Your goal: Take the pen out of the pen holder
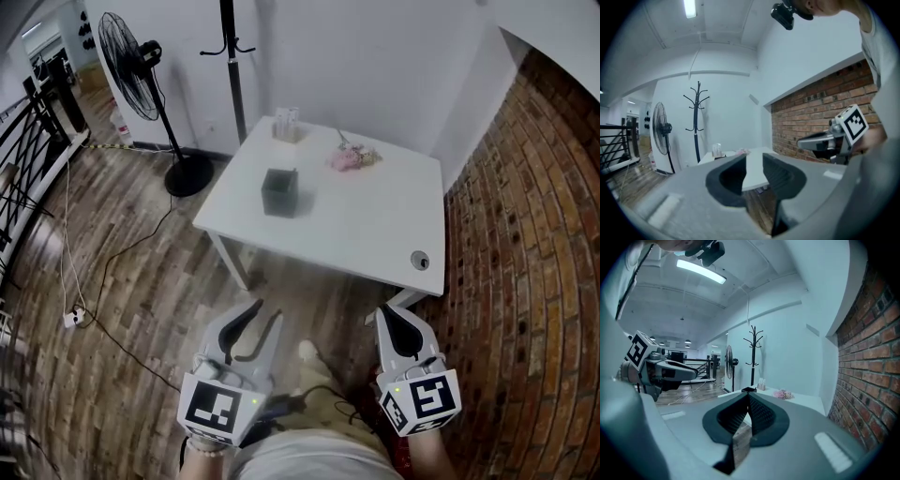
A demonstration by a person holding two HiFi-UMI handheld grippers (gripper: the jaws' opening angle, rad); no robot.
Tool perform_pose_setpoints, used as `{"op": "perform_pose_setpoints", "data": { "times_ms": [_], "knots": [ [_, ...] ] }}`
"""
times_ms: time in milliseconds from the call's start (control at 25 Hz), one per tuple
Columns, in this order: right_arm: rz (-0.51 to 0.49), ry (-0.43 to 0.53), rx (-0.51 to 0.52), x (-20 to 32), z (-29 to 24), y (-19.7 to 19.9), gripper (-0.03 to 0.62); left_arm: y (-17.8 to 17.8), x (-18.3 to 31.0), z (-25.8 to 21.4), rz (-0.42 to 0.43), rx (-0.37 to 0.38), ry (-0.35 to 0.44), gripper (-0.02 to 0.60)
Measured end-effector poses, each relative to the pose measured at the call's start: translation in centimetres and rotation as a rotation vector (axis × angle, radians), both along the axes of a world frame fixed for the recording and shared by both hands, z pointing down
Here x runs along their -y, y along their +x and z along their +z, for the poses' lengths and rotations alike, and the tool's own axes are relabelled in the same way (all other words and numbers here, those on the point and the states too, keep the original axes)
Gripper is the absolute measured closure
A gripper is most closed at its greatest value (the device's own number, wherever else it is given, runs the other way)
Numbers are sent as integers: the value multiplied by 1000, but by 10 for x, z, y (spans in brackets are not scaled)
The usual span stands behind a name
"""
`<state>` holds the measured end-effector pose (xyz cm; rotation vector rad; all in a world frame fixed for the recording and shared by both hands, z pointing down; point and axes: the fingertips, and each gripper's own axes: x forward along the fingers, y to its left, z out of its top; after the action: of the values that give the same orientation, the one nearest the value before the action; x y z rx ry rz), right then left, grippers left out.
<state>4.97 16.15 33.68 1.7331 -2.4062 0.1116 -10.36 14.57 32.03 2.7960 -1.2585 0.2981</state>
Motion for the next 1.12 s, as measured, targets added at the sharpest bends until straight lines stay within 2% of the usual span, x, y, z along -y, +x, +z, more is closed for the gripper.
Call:
{"op": "perform_pose_setpoints", "data": {
  "times_ms": [520, 1120],
  "knots": [
    [-64, 8, 8, 43, 2, -7, 589, -5, 34, 0, -56, 6, 11, 485],
    [-101, 4, 24, 114, 3, 9, 589, 13, 100, -2, -81, 13, 2, 479]
  ]
}}
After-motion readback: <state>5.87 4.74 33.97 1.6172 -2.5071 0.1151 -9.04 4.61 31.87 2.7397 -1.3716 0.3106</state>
